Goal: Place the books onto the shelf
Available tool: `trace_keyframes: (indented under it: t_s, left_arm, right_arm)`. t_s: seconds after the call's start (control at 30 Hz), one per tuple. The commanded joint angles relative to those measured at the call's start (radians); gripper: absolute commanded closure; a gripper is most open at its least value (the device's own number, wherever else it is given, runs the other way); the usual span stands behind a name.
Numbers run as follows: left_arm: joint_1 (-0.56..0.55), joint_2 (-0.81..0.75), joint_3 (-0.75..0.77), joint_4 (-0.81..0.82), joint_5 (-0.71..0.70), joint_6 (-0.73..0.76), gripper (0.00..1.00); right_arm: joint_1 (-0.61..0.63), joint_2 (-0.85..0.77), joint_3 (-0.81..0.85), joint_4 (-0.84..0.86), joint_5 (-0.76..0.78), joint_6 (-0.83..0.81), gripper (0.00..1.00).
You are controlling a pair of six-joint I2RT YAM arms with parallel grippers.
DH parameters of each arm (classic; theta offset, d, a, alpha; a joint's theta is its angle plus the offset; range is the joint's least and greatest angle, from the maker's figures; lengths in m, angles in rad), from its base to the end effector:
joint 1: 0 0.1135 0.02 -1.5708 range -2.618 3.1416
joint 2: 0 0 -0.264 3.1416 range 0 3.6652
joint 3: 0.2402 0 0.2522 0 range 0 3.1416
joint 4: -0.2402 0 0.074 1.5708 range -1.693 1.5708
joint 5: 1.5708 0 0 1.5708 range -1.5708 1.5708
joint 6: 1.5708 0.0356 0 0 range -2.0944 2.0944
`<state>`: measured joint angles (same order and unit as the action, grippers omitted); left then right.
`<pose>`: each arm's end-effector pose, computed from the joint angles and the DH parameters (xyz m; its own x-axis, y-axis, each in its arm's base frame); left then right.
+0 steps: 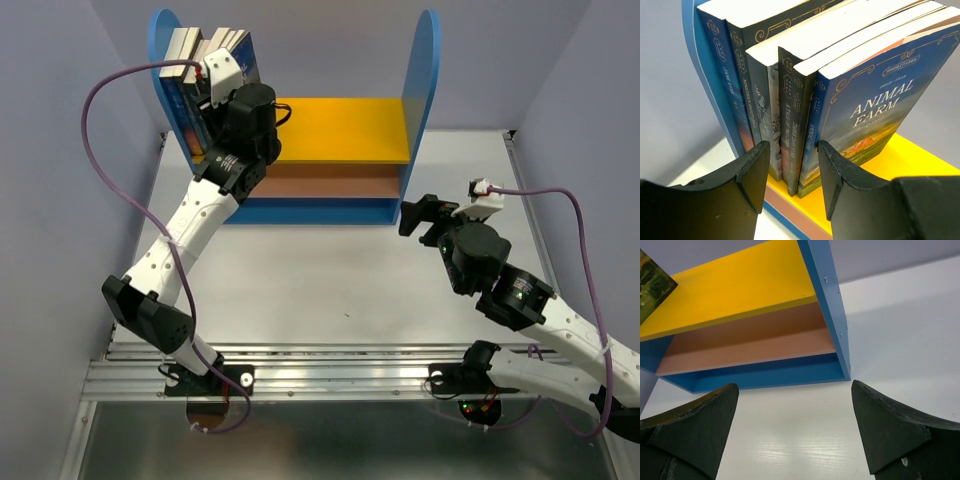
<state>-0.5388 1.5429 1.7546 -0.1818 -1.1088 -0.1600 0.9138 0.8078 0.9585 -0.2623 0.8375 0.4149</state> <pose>0.2990 -0.1416 0.4902 0.1113 -0.1492 -0.9825 -0.5283 0.8285 -0.1857 0.1235 0.1168 0.3895 -0.0941 0.3198 -0.9428 -0.0449 0.9447 0.3249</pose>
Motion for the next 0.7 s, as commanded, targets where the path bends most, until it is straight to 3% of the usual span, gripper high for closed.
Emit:
trace_keyframes:
  t_s: [0.0, 0.3, 0.67]
  left_arm:
    - [0.01, 0.016, 0.074, -0.108, -0.074, -0.064, 0.46]
    - [0.008, -0.001, 0.082, -0.177, -0.011, -0.144, 0.46]
    - [0.008, -0.063, 0.037, -0.144, 0.076, -0.134, 0.44]
  right_arm:
    - [0.003, -0.013, 0.002, 0.015, 0.008, 0.002, 0.0]
    - [0.003, -0.019, -0.004, 0.014, -0.001, 0.007, 0.0]
    - [0.003, -0.012, -0.006, 0.014, -0.005, 0.012, 0.0]
